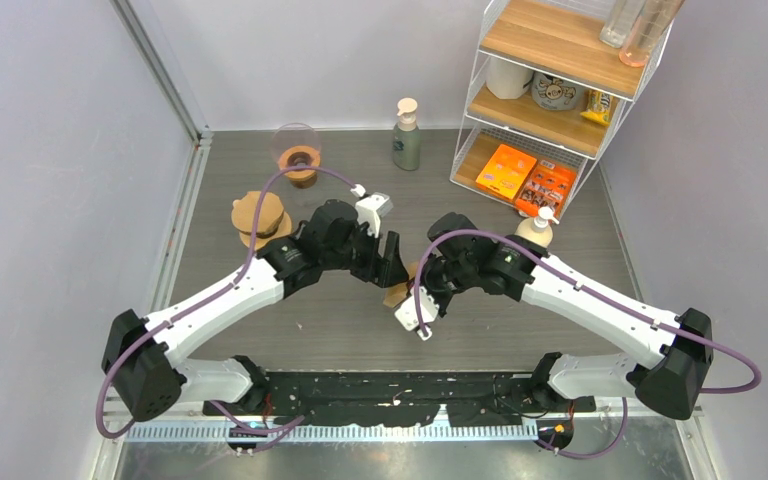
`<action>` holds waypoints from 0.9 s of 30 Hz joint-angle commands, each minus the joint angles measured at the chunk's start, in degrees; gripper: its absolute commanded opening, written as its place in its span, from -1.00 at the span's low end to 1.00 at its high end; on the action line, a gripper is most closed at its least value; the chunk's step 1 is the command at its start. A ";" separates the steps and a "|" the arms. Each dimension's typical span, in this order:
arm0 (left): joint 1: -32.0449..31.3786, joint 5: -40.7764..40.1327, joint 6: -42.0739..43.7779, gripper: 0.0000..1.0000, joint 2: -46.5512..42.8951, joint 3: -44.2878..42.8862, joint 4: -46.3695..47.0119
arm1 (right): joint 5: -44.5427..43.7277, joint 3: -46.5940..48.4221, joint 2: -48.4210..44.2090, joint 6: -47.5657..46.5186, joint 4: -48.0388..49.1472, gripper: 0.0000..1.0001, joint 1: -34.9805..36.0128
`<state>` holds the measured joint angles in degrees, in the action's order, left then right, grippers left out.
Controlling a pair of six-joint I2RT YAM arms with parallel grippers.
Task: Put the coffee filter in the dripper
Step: Adjust the coffee filter.
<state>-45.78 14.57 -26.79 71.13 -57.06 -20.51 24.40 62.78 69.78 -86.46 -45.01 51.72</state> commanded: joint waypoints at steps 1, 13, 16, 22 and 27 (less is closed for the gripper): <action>-0.39 7.33 1.31 0.40 2.10 -3.02 0.08 | -0.57 1.52 -0.26 0.48 3.05 -0.90 0.69; -0.37 15.57 -0.03 -0.18 5.19 -4.39 1.43 | -3.02 -0.70 -2.81 1.49 6.99 -0.90 1.13; -0.37 14.69 0.28 -0.52 5.75 -5.00 0.79 | -4.43 -0.85 -2.85 1.95 7.48 -0.89 1.23; -0.36 -2.94 3.87 -1.00 5.34 -7.65 -4.02 | -4.54 1.99 -0.96 1.12 2.29 -0.89 1.46; -0.36 -12.44 9.46 -1.00 3.38 -8.85 -3.81 | -4.76 2.94 -0.08 1.33 -0.33 -0.89 1.56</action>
<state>-46.02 12.60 -22.94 76.97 -62.89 -24.34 19.94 62.72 69.06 -84.99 -43.48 52.77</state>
